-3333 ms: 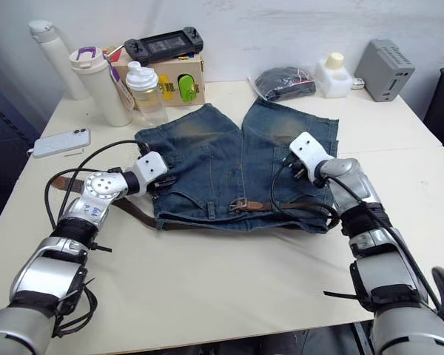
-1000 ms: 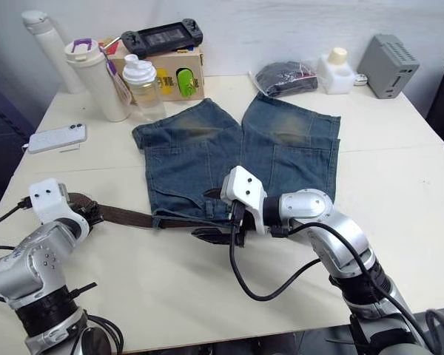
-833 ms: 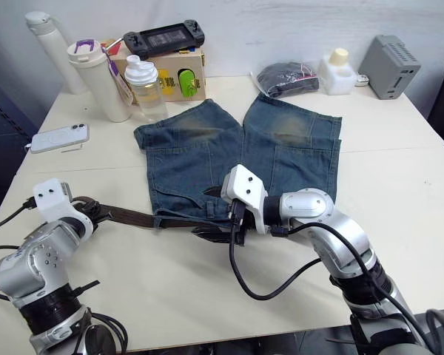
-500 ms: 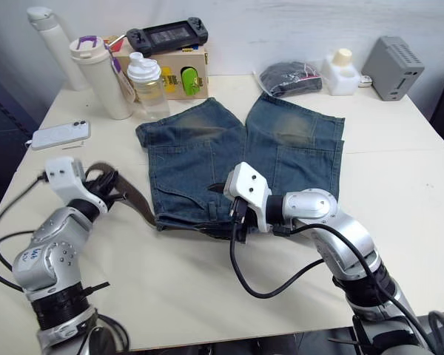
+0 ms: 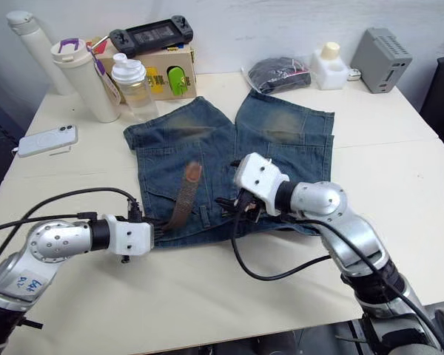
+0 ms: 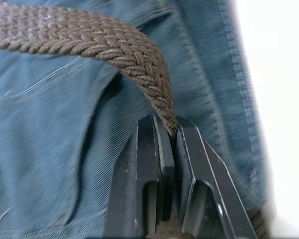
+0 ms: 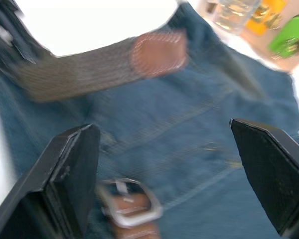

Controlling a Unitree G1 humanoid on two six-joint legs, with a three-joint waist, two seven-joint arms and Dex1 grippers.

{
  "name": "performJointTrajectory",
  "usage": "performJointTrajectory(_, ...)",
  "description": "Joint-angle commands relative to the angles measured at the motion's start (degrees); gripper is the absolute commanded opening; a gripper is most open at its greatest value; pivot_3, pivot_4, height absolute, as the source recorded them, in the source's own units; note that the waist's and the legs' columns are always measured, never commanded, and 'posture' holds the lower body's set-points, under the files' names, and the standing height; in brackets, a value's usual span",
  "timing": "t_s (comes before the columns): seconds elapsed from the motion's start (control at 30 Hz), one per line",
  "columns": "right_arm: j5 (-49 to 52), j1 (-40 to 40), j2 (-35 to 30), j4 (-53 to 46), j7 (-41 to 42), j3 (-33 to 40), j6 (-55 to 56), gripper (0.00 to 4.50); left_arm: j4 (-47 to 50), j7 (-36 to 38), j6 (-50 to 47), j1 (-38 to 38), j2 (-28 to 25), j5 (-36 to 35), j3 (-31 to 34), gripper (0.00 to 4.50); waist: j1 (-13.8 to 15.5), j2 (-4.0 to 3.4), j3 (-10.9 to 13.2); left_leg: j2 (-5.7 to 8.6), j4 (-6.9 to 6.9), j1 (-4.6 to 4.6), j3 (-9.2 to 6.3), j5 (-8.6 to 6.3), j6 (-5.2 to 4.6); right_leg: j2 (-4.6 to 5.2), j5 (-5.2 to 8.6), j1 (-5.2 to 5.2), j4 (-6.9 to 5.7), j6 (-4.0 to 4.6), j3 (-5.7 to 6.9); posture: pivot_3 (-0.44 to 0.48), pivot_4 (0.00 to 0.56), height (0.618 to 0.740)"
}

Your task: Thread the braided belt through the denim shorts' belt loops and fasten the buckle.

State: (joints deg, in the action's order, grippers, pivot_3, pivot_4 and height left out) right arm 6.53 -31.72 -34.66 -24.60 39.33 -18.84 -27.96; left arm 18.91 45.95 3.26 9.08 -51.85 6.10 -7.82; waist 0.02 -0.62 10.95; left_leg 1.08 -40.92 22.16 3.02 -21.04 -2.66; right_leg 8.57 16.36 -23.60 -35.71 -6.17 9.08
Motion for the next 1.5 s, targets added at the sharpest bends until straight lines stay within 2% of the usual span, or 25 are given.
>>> performJointTrajectory(0.03, -12.79, 1.47, -0.68, 0.34, -3.34, -6.9, 11.16, 4.5, -1.05, -0.55, 2.88, 1.74, 1.78, 2.13, -1.05, 0.02, 0.21, 0.0, 0.0, 0.02, -0.02, 0.0, 0.0, 0.01, -0.01, 0.01, 0.0, 0.0, -0.02, 0.0, 0.01, 0.0, 0.15, 0.69)
performJointTrajectory(0.2, -20.65, 3.23, -0.02, 1.34, -4.37, -9.75, 16.01, 4.5, -1.99, -1.59, 5.55, 2.59, 1.49, 7.94, -1.45, 0.02, 0.18, 0.0, 0.0, 0.03, -0.06, 0.01, 0.04, 0.02, -0.04, 0.0, -0.01, 0.01, -0.06, -0.03, 0.06, 0.0, 0.15, 0.69)
performJointTrajectory(0.3, -27.15, 1.54, -0.49, 3.23, -5.65, -10.33, 21.06, 4.5, -3.62, -5.62, 9.55, 5.16, 1.31, 14.58, -1.29, 0.02, 0.23, 0.0, 0.0, 0.02, -0.07, 0.0, 0.06, 0.04, -0.06, -0.01, -0.02, 0.0, -0.09, -0.04, 0.08, 0.0, 0.15, 0.69)
performJointTrajectory(0.43, -29.52, 0.2, -0.66, 6.43, -5.29, -8.76, 25.75, 4.5, -5.98, -8.95, 15.31, 10.1, 0.26, 24.8, -3.78, 0.02, 0.26, 0.0, 0.0, 0.03, -0.06, 0.0, 0.04, 0.04, -0.07, -0.01, -0.01, 0.0, -0.09, -0.04, 0.08, 0.0, 0.15, 0.69)
performJointTrajectory(0.53, -30.04, -0.31, -1.36, 8.16, -4.58, -7.19, 28.76, 4.5, -7.56, -10.29, 21.09, 12.83, -0.32, 29.0, -5.87, 0.02, 0.09, 0.0, 0.0, 0.04, -0.05, 0.01, 0.06, 0.04, -0.07, -0.02, -0.02, -0.01, -0.09, -0.04, 0.13, 0.0, 0.15, 0.69)
performJointTrajectory(0.7, -32.62, -3.73, -1.01, 11.49, -2.61, -8.86, 35.5, 4.5, -9.28, -11.57, 27.05, 15.32, 0.22, 32.18, -7.74, 0.02, -0.04, 0.01, 0.0, 0.01, -0.07, 0.02, 0.06, 0.04, -0.08, -0.02, -0.01, -0.02, -0.12, -0.03, 0.11, 0.0, 0.15, 0.69)
performJointTrajectory(0.87, -34.32, -5.28, -0.78, 14.16, -0.3, -10.18, 40.85, 4.5, -11.3, -12.77, 26.97, 16.99, 2.0, 34.01, -7.61, 0.02, -0.04, 0.01, 0.0, 0.01, -0.06, 0.02, 0.05, 0.05, -0.09, -0.02, -0.01, -0.03, -0.13, -0.03, 0.12, 0.0, 0.15, 0.69)
performJointTrajectory(1.23, -34.92, -1.63, -0.08, 12.68, 3.58, -7.43, 36.25, 4.5, -14.34, -15.4, 23.51, 18.8, 2.4, 36.49, -5.29, 0.02, 0.14, 0.02, 0.01, 0.03, -0.13, 0.05, 0.01, 0.08, -0.15, 0.0, -0.02, -0.01, -0.2, -0.04, 0.12, 0.0, 0.15, 0.69)
performJointTrajectory(1.33, -34.2, 0.3, -0.15, 10.56, 4.38, -6.03, 33.35, 3.75, -14.28, -16.13, 19.91, 18.62, 3.17, 36.75, -4.09, 0.0, 0.35, 0.02, 0.0, 0.04, -0.15, 0.05, -0.01, 0.08, -0.16, 0.01, -0.02, 0.0, -0.21, -0.04, 0.11, 0.0, 0.15, 0.69)
performJointTrajectory(1.47, -33.22, 3.24, 0.48, 6.53, 5.6, -3.95, 28.78, 1.67, -13.35, -16.66, 15.91, 17.72, 4.4, 36.74, -2.8, 0.0, 0.33, 0.02, 0.0, 0.03, -0.15, 0.06, -0.02, 0.08, -0.16, -0.01, -0.02, -0.01, -0.21, -0.04, 0.11, 0.0, 0.15, 0.69)
performJointTrajectory(1.5, -33.2, 3.8, 0.75, 5.69, 5.74, -3.57, 27.61, 1.31, -13.07, -16.61, 15.0, 17.46, 4.72, 36.58, -2.61, 0.0, 0.34, 0.02, 0.0, 0.03, -0.14, 0.06, -0.02, 0.08, -0.16, -0.01, -0.02, -0.01, -0.22, -0.04, 0.11, 0.0, 0.15, 0.69)
